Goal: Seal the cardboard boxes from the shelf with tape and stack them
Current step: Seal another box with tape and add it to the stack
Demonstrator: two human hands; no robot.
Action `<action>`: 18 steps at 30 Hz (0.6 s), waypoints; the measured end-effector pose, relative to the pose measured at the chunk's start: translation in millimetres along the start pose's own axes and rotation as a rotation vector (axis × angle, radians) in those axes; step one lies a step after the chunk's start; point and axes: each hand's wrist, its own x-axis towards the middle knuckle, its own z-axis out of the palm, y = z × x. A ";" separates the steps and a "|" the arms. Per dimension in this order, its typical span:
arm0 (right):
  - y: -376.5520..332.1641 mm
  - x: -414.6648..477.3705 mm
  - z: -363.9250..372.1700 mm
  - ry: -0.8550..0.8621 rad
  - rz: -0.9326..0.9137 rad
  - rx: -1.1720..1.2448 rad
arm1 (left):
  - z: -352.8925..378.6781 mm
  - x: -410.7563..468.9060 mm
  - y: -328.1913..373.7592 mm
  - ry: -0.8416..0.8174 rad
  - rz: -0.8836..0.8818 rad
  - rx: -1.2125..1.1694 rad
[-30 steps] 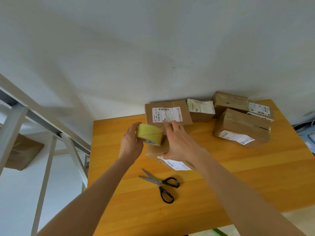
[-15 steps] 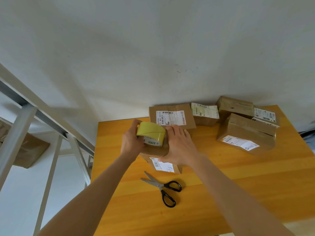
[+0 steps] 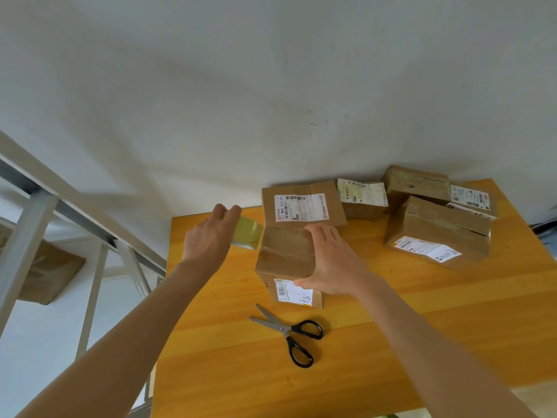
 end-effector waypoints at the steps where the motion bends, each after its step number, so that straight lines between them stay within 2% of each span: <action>1: 3.8 -1.0 0.1 0.000 0.006 -0.003 | 0.6 -0.8 -2.4 -0.019 0.010 0.049; 12: 21.8 -12.9 -2.3 -0.009 0.027 0.019 | 24.4 -2.3 5.9 -0.129 0.033 0.179; 18: 28.4 -19.4 -3.2 -0.018 0.046 0.033 | 43.0 -1.0 12.1 -0.157 0.048 0.165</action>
